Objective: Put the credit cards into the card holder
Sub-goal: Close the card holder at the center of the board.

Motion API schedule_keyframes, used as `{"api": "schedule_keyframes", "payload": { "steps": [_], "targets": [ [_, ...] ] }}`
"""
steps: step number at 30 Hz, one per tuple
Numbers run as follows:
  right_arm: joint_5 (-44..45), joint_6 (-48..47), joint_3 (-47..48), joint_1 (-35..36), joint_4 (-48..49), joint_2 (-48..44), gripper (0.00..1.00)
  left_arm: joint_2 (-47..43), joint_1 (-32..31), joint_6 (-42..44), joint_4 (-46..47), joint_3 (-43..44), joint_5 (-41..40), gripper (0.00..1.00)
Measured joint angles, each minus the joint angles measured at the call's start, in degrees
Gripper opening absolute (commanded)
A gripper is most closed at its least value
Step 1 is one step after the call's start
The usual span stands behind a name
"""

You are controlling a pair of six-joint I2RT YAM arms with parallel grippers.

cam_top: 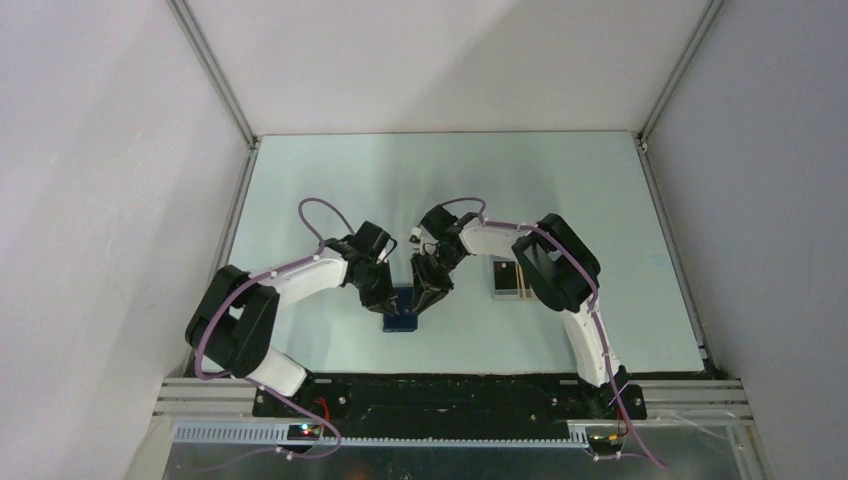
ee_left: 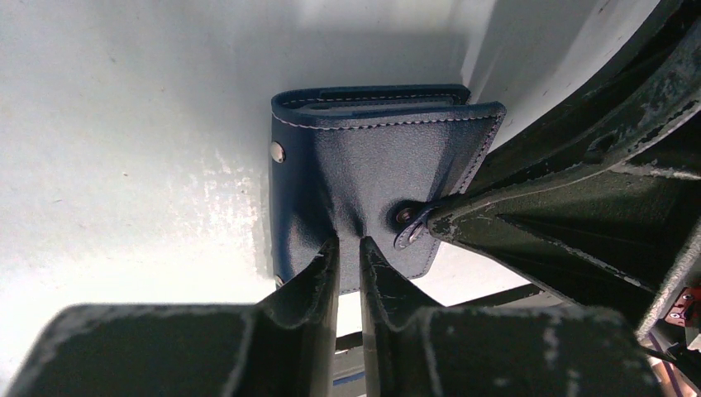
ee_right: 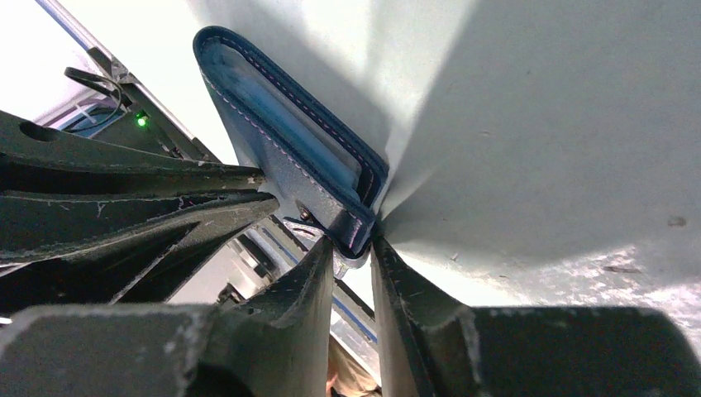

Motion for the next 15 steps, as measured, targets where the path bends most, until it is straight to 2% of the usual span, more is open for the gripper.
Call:
{"api": "schedule_keyframes", "payload": {
  "steps": [7, 15],
  "targets": [
    [0.6, 1.1, -0.4, 0.2, 0.6, -0.5, 0.29, 0.0, 0.0, 0.0, 0.0, 0.0, 0.0, 0.18],
    [2.3, 3.2, -5.0, 0.5, 6.2, -3.5, 0.29, 0.0, 0.0, 0.0, 0.0, 0.0, 0.0, 0.18]
  ]
}}
